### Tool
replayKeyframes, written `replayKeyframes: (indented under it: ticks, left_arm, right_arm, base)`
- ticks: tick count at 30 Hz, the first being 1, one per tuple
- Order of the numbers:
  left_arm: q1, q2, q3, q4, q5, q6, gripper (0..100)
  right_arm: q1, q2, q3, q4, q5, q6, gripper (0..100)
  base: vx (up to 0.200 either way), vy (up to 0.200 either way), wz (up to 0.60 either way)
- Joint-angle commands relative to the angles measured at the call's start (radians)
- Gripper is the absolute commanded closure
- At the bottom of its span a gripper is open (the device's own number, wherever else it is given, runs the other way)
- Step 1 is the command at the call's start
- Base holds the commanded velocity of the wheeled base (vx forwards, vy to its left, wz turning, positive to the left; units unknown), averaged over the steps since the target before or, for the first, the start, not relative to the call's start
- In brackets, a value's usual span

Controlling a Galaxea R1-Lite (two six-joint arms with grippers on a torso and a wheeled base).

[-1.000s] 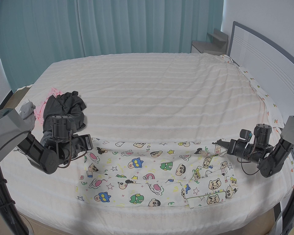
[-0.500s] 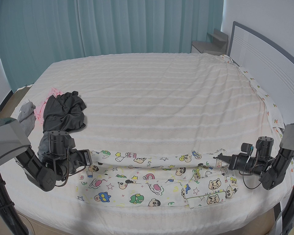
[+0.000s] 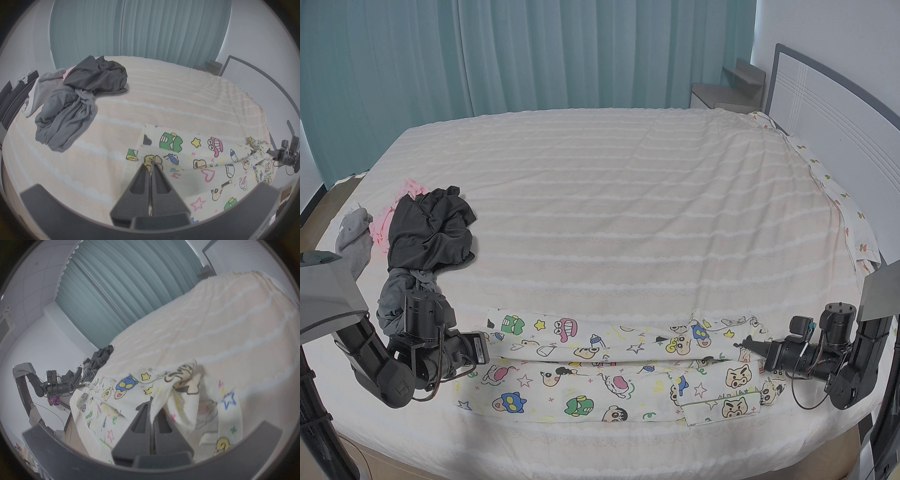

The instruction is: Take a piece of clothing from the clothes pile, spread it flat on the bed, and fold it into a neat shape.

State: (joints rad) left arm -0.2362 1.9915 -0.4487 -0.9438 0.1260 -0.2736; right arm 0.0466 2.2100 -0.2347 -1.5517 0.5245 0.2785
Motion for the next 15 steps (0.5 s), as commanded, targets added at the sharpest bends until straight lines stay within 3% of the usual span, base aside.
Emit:
replayKeyframes:
  ticks: [1, 14, 15]
  left_arm:
    - [0.0, 0.027, 0.016, 0.0, 0.0, -0.002, 100]
    - [0.0, 0.043, 0.022, 0.0, 0.0, -0.047, 100]
    - [0.0, 0.043, 0.024, -0.001, 0.0, -0.047, 0]
  right_arm:
    - [0.004, 0.043, 0.035, -0.014, 0.002, 0.001, 100]
    - [0.006, 0.039, 0.064, -0.014, 0.002, -0.007, 100]
    - [0.006, 0.039, 0.064, -0.014, 0.002, -0.007, 100]
  base:
    - [0.0, 0.0, 0.0]
    - [0.0, 0.0, 0.0]
    - [0.0, 0.0, 0.0]
